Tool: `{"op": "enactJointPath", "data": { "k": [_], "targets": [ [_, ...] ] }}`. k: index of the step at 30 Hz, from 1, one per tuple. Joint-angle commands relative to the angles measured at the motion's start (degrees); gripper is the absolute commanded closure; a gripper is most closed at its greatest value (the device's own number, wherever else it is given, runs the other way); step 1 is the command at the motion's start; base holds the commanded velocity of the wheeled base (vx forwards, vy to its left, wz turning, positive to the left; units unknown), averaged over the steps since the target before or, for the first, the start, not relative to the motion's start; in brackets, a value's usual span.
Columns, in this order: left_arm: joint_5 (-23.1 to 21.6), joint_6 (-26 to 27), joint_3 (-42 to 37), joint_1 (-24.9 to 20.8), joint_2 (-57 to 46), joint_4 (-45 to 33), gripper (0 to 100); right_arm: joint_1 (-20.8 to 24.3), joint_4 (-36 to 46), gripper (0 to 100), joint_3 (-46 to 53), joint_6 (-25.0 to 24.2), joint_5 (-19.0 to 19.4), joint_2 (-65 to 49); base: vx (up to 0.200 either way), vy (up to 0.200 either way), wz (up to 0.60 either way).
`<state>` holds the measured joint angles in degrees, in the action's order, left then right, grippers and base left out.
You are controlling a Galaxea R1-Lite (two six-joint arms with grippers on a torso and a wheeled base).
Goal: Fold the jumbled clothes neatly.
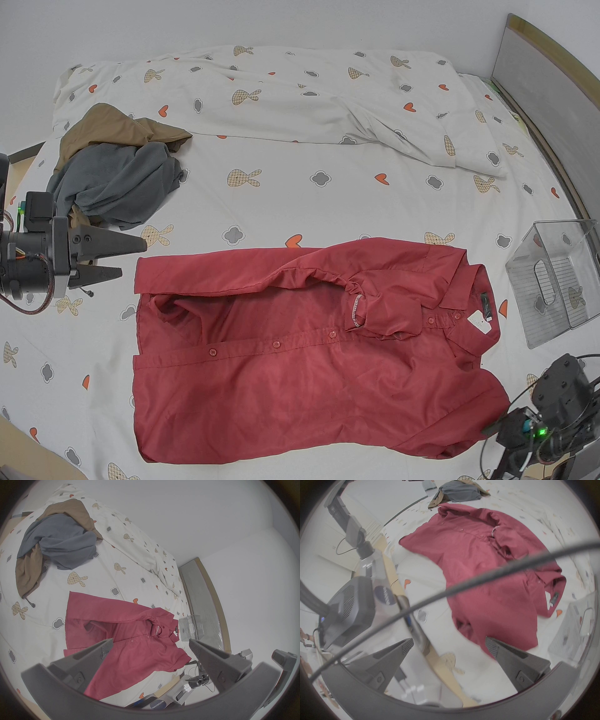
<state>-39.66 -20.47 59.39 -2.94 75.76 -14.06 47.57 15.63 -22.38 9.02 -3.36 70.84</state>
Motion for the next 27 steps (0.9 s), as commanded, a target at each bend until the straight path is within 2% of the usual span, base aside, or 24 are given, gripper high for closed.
{"op": "enactJointPath", "data": {
  "k": [1,4,9,23,27],
  "targets": [
    [0.0,-0.7,0.2,-0.1,-1.0,0.8,0,1.7,-18.9,0,8.8,0.4,-5.3,18.2,0.0,0.0,0.0],
    [0.0,-0.8,0.1,-0.1,-1.6,0.8,0,0.1,-24.2,0,11.0,0.5,-7.4,19.9,0.0,0.0,0.0],
    [0.0,-0.8,0.1,-0.1,-1.4,0.7,0,-3.3,-24.8,0,11.6,1.6,-8.1,19.0,0.0,0.0,0.0],
    [0.0,-0.7,-0.6,-0.3,-1.1,0.9,0,-2.4,-23.6,0,8.9,3.1,-8.3,4.5,0.0,0.0,0.0],
    [0.0,-0.6,-0.6,-0.3,-1.1,0.9,0,0.6,-19.4,0,8.9,2.8,-7.9,1.2,0.0,0.0,0.0]
  ]
}}
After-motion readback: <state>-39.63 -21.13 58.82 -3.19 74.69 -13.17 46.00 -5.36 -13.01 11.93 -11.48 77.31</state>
